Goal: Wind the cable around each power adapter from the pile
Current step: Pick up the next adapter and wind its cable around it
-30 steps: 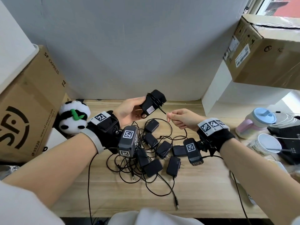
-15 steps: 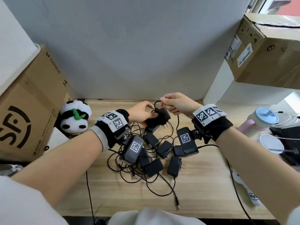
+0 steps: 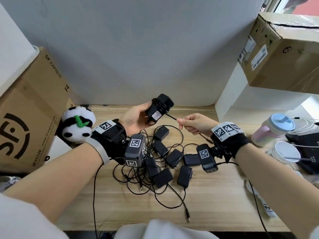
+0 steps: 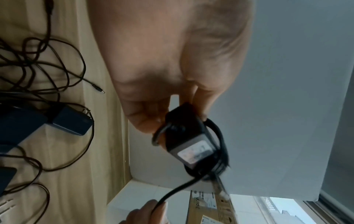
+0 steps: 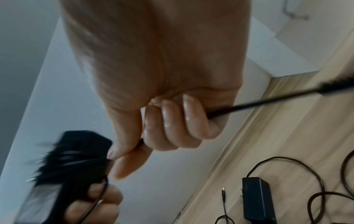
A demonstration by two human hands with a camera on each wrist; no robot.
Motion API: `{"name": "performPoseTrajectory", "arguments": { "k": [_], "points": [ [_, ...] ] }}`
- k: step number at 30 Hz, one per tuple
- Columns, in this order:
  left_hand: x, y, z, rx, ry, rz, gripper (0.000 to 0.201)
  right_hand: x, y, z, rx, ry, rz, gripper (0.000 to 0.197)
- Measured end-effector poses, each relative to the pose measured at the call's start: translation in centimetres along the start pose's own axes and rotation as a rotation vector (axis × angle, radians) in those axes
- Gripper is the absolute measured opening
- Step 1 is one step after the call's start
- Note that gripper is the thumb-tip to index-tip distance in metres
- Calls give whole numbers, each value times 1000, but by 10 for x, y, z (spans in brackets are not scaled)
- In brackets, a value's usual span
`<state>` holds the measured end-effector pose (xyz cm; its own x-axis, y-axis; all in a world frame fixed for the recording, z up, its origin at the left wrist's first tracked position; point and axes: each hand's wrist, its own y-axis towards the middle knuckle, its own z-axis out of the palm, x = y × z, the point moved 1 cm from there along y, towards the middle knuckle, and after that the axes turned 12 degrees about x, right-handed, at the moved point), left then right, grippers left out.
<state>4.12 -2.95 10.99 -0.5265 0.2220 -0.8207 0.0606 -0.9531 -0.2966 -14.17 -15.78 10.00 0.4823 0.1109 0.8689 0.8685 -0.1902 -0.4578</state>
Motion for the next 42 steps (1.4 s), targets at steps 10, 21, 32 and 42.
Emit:
{"name": "performPoseTrajectory", "arguments": {
  "k": [10,21,32,42],
  "points": [
    [2,-5,28,197,896,-293,28,28,8,-8,-163,46,-34,29],
    [17,-4,23,14,218,-104,40,27,-7,22,-108,-146,-77,24],
    [18,-7,24,108,195,-254,38,15,-6,25,-195,-127,-44,31],
    [17,-5,17,-109,185,-219,38,21,-11,19,-242,60,-105,13]
  ]
}}
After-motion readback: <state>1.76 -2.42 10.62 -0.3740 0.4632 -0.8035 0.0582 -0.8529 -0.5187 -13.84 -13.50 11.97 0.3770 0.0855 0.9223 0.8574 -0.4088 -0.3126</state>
